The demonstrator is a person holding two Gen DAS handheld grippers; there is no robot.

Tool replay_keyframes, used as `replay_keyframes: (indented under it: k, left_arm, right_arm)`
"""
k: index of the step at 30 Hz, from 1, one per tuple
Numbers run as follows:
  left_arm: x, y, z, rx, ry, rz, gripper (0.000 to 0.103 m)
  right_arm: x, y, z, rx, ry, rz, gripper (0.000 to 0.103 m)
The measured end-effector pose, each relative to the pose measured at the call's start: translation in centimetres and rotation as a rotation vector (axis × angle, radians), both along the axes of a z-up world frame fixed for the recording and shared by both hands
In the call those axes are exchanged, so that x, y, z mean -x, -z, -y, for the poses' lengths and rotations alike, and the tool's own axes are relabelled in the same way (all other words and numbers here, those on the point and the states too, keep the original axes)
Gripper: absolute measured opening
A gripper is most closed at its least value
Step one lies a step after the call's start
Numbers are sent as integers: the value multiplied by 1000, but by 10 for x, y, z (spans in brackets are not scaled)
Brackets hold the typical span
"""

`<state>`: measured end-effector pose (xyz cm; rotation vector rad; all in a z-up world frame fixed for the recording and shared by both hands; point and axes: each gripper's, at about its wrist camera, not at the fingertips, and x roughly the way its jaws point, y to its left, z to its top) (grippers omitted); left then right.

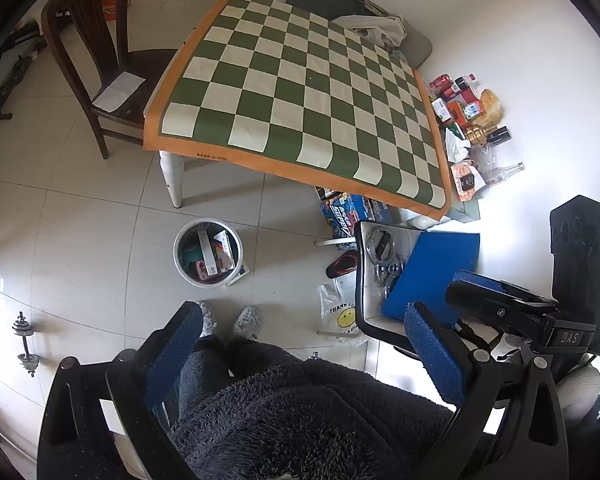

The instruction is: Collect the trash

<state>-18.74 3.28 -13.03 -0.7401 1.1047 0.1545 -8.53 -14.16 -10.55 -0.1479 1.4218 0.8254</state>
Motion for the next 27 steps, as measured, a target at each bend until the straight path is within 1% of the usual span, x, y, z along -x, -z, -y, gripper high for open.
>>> replay_keyframes:
  k: [9,20,27]
  left_arm:
    - [2,0,10,-20,8,-5,103]
    - [4,-1,11,-20,18,-2,103]
    - [3,-2,15,-21,12,-1,103]
  right_arm:
    - [8,7,4,0,-14,-22,103]
    - [11,7,13,-4,2,-30,103]
    - [10,2,16,-11,18,-26,103]
